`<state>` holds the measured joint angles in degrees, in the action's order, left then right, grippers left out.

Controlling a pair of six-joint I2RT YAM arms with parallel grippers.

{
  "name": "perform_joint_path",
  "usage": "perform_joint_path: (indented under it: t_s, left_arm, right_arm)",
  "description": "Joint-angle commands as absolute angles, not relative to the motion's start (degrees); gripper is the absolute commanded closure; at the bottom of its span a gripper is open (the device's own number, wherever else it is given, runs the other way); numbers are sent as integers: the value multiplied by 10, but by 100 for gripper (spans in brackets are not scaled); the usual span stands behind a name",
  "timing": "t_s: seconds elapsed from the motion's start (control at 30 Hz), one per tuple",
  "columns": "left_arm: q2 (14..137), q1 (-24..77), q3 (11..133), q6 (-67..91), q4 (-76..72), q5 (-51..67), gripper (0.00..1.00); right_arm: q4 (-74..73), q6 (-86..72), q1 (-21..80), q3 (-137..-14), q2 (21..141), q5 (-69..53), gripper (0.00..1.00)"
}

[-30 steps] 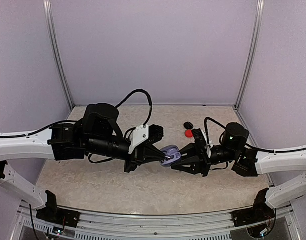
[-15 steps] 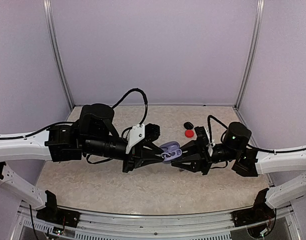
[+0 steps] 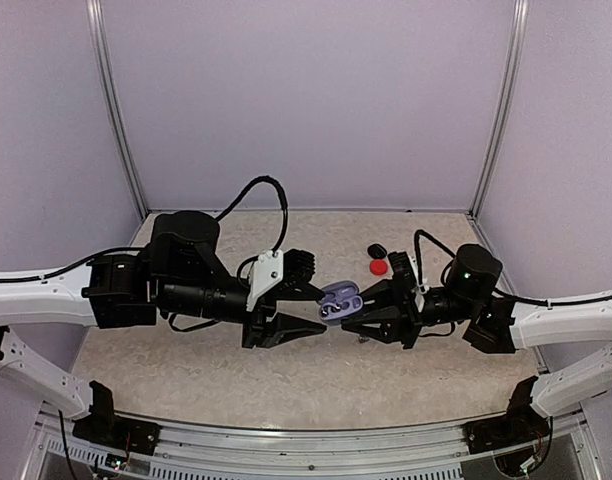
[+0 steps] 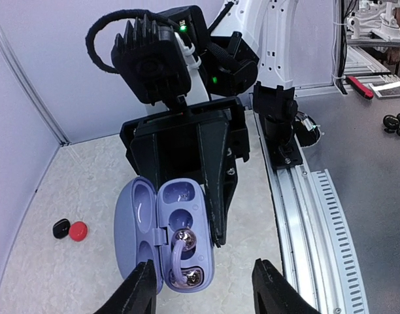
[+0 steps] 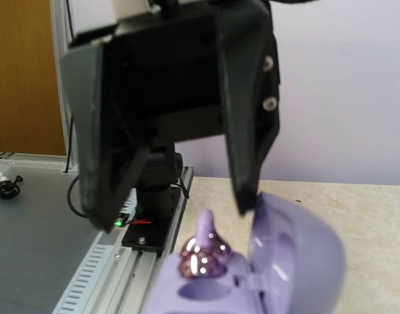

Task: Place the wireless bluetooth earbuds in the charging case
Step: Adjust the left earbud in the left side groove of the charging case.

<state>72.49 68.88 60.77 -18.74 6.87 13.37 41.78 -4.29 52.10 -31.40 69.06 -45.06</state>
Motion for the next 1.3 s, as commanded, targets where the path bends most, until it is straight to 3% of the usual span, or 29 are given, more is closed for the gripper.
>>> perform_joint_path:
  t_s: [0.0,0.27,0.57,0.9,1.27]
  left_arm:
    - [704,688,596,-181,33,90,43]
    - [656,683,541,-99,-65,-15,25]
    - [677,657,521,138,-133,-61,2]
    - [737,658,550,219,-124,-80,2]
    - [780,658,570,232,-124,-64,16]
  right_arm:
    - [405,-30,527,-318,682,-429,100]
    - [376,21,527,-309,651,-336,100]
    - [354,46,527,-310,634,-281,100]
    - [319,76,547,-321,631,-218,100]
    - [308,76,550,-326,631,-212,100]
